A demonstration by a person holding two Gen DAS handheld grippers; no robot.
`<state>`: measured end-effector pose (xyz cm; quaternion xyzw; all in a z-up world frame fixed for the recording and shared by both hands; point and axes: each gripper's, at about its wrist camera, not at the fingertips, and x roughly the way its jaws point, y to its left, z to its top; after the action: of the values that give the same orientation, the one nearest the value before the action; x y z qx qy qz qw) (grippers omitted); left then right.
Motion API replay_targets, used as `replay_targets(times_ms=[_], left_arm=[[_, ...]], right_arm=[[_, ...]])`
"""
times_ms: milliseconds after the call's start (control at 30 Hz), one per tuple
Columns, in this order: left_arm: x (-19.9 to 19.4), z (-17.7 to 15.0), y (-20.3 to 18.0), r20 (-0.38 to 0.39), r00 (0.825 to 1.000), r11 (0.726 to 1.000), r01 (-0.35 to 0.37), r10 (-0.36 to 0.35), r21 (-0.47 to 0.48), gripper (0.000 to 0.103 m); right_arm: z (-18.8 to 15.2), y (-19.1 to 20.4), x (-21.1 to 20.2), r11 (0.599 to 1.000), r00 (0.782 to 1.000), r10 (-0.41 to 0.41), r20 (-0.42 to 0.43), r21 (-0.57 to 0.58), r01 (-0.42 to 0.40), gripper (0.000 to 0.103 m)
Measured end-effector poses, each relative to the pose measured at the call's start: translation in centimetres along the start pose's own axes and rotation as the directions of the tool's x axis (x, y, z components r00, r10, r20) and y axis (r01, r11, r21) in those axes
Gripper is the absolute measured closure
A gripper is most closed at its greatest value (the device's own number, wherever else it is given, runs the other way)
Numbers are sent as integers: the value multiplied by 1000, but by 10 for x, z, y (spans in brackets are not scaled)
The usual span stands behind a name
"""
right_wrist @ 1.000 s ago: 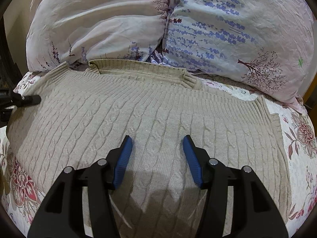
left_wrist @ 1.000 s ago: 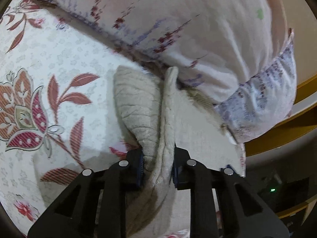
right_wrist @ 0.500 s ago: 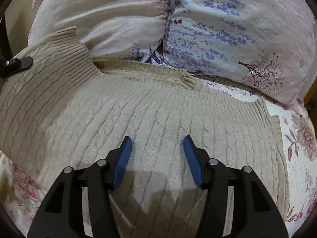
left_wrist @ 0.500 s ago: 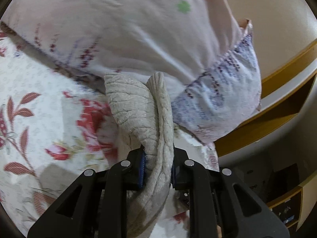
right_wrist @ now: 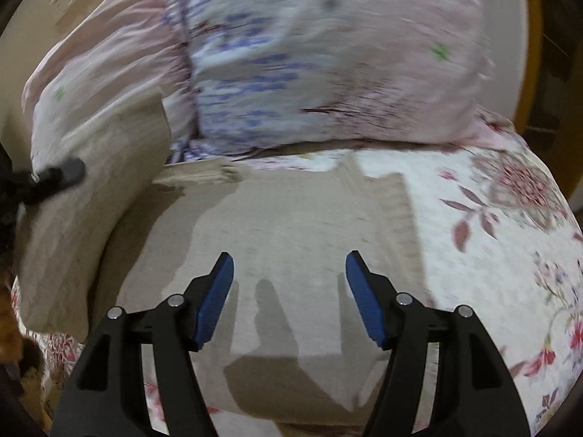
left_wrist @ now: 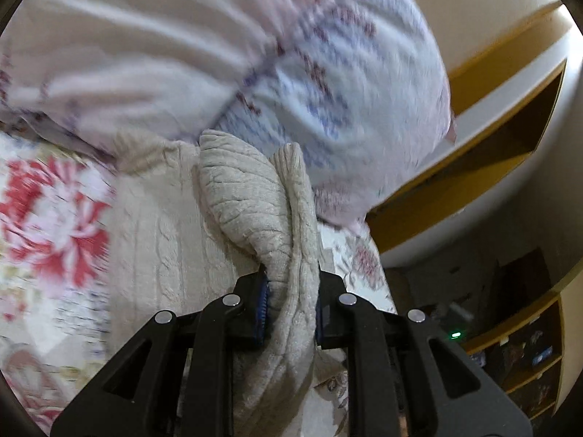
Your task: Fold small clothes
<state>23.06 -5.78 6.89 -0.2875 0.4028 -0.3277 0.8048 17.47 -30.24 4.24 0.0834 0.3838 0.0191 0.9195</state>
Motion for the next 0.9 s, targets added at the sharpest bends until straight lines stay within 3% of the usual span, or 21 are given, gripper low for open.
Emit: replay_targets(times_ms=[167, 367, 433, 467, 500, 567, 633, 700, 767, 900], left_arm=[[49, -21, -14, -85, 996, 999, -34, 37, 30, 85], [74, -34, -34, -112, 987, 986, -102, 117, 130, 83], [72, -34, -37, -129, 990, 993, -42, 57, 114, 74], [69, -32, -39, -141, 990, 994, 4, 11, 105, 66], [68, -30, -40, -151, 988, 994, 33, -18, 99, 52], [52, -30, -41, -157, 984, 991, 95, -80, 95, 39], [30, -28, -41, -117, 990, 988, 97, -82, 121, 33], [10, -21, -32, -36, 999, 992, 29, -25, 124, 25], [-6, -13, -13, 19, 996, 992, -91, 90, 88, 25], [-12, -8, 27, -2, 979, 979, -204, 204, -20, 25]], right_arm=[[-6, -32, -10, 996, 1000, -21, 15, 82, 20, 39], [-6, -50, -17, 989, 999, 7, 35, 145, -12, 39], [-4, -52, -19, 985, 998, 37, 41, 166, -44, 39], [-2, -53, -19, 983, 998, 53, 42, 173, -60, 39], [-1, -52, -20, 980, 996, 72, 45, 180, -79, 39], [2, -52, -22, 972, 991, 124, 47, 198, -130, 39], [4, -53, -24, 955, 981, 191, 41, 222, -196, 39], [6, -52, -23, 933, 965, 261, 27, 250, -260, 39], [7, -52, -15, 896, 936, 351, 1, 288, -337, 39], [7, -47, 5, 832, 879, 474, -52, 354, -427, 39]])
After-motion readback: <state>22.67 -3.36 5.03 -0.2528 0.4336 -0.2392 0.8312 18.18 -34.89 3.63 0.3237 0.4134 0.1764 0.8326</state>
